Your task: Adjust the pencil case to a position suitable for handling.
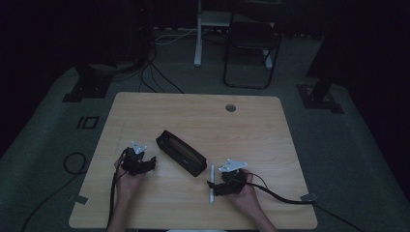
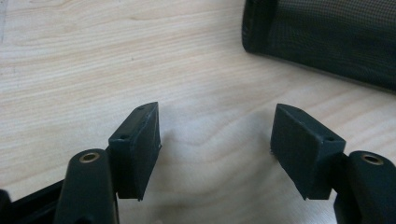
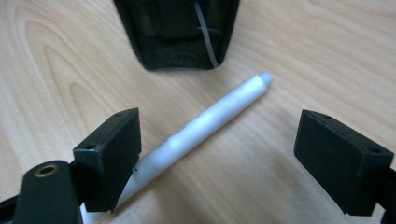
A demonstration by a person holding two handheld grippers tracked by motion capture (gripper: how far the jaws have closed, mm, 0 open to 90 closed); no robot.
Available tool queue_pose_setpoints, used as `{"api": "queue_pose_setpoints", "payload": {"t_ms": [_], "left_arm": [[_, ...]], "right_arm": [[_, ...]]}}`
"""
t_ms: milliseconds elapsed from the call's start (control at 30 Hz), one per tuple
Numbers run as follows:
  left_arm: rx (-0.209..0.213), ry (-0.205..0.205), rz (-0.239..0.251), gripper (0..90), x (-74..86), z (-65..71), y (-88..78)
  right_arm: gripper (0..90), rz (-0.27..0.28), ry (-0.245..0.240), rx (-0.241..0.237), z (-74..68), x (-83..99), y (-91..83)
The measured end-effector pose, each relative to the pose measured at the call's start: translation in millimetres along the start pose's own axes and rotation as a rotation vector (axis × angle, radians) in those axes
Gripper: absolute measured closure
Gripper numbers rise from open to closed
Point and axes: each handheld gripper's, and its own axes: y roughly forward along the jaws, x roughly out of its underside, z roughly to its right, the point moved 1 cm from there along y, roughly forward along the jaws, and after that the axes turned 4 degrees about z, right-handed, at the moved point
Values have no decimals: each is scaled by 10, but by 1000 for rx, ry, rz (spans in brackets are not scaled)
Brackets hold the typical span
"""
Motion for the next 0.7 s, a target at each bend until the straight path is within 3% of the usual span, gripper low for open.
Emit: {"api": "queue_pose_setpoints", "payload": {"t_ms": [300,433,700], "left_arm": [[24,0,-6,314,78,87,-88],[43,-23,0,309,86,56,-72],[43,-23,13,303,102,53,-71]], "right_arm": [[150,24,20,-2,-75,-17,2],[152,6,26,-1,-67,1,47],[163,-14,23,1,-52,18,94]]}}
